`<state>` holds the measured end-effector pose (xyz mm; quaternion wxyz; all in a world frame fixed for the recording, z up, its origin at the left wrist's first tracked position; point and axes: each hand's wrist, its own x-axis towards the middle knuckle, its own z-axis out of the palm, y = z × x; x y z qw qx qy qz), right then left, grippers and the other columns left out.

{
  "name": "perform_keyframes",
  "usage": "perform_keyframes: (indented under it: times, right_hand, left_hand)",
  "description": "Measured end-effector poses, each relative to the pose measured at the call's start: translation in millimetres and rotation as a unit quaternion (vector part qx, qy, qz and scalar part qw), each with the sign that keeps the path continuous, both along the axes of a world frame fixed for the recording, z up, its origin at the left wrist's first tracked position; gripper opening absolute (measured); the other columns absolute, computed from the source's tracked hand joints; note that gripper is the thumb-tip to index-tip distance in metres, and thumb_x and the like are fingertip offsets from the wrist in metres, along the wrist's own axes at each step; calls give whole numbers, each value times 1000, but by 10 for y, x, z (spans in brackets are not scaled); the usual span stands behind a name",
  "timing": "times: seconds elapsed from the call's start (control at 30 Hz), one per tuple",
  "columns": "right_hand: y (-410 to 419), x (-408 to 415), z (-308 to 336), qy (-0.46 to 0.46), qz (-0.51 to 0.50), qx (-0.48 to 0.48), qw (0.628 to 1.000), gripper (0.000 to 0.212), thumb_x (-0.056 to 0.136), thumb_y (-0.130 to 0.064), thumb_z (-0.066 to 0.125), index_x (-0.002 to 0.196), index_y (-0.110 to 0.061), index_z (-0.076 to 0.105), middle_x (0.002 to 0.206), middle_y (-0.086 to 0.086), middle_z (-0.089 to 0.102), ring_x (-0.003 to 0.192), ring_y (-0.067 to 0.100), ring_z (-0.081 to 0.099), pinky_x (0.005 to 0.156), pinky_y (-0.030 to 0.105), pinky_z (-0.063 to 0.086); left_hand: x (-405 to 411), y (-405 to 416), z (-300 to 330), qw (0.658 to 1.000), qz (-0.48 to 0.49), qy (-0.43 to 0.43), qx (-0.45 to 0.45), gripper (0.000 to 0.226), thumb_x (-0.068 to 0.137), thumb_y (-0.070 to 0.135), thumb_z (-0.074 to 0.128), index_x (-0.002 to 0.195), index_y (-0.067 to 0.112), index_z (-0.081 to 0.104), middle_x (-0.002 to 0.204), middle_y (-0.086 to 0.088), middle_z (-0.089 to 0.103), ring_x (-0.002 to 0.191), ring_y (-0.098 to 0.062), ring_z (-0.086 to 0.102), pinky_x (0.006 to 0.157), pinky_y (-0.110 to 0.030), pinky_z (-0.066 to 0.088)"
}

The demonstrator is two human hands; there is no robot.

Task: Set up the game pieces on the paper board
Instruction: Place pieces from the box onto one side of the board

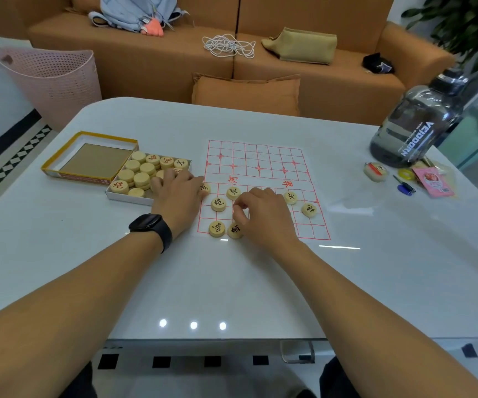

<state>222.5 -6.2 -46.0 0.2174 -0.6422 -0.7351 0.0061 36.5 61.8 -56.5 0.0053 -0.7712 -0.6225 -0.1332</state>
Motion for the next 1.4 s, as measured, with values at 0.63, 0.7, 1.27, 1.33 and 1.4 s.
perform_keyframes:
  times: [0.63, 0.7, 1.27, 1.33, 1.4]
  right_hand:
    - [35, -226, 227, 63, 50, -32, 996, 19, 97, -35, 55, 102, -26, 71, 101, -12, 67, 94, 13, 53, 77, 33, 47]
    - [90, -431, 277, 63, 76, -54, 994, 19, 96, -35, 56, 105, -26, 70, 101, -11, 66, 97, 14, 54, 76, 34, 49]
    - [799, -1175, 240, -59, 135, -160, 976, 15, 94, -32, 59, 91, -26, 72, 92, -5, 68, 87, 19, 61, 70, 36, 55]
    - [807, -1128, 243, -42, 139, -172, 974, 8, 94, -32, 63, 93, -29, 71, 95, -7, 68, 90, 17, 61, 74, 35, 54]
    - [825, -1090, 253, -28, 149, -190, 970, 4, 92, -34, 69, 95, -31, 70, 96, -10, 67, 91, 15, 62, 77, 36, 54]
  left_hand:
    - [-543, -231, 460, 983, 21, -182, -5, 17, 92, 31, 59, 102, 31, 74, 100, 13, 71, 94, -17, 65, 76, -32, 49]
    - [-833, -169, 524, 989, 83, -119, -25, 21, 90, 35, 60, 107, 33, 72, 105, 10, 71, 101, -21, 64, 79, -32, 44]
    - [-1307, 91, 330, 972, 63, -187, -123, 23, 81, 22, 75, 103, 22, 71, 119, -9, 55, 99, -28, 60, 81, -35, 51]
    - [-1298, 66, 325, 973, 66, -186, -119, 23, 80, 22, 76, 102, 18, 71, 112, -7, 62, 92, -24, 62, 72, -31, 48]
    - [-1280, 19, 314, 974, 80, -174, -119, 26, 80, 24, 78, 103, 15, 70, 108, -6, 65, 93, -24, 63, 76, -34, 52]
